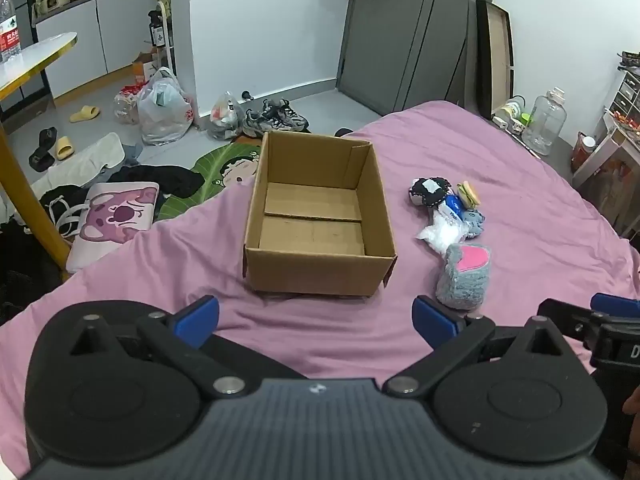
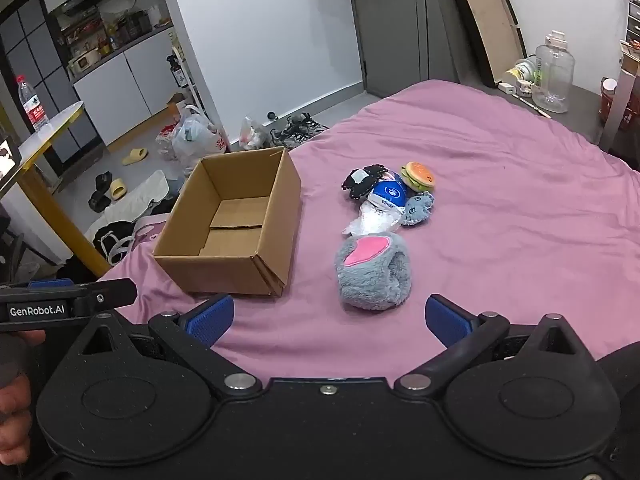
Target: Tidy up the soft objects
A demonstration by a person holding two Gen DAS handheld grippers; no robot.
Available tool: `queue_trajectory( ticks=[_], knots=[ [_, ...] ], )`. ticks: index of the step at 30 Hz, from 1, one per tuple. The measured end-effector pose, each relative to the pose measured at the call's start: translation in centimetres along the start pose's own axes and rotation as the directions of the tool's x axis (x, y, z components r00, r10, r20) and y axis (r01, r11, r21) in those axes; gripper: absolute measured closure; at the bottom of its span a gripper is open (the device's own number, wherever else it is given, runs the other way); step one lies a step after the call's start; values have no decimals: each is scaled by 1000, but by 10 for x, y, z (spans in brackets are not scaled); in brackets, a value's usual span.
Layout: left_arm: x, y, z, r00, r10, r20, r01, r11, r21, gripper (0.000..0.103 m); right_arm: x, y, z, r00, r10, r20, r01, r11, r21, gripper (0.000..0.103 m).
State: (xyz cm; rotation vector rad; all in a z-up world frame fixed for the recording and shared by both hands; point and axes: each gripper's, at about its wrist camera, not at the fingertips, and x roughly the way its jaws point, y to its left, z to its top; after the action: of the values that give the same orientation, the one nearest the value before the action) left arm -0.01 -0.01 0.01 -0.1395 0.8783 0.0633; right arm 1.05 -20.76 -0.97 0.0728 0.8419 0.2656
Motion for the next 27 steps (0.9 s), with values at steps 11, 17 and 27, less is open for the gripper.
queue_trajectory(
  ticks=[11,17,27],
  knots=[
    [1,-1,-1,1000,-2,-8,2,1000,-5,1,-2,1,0,1000,-16,10,17,1000,-20,0],
    [1,-2,0,1000,1,-5,-2,1000,-7,1,-4,0,-2,1000,-8,16,9,1000,-14,0],
    [-7,-3,1,1000,0,-2,0,1000,-10,1,-7,-1,-1,1000,3,21,-3,1000,-13,0]
  ],
)
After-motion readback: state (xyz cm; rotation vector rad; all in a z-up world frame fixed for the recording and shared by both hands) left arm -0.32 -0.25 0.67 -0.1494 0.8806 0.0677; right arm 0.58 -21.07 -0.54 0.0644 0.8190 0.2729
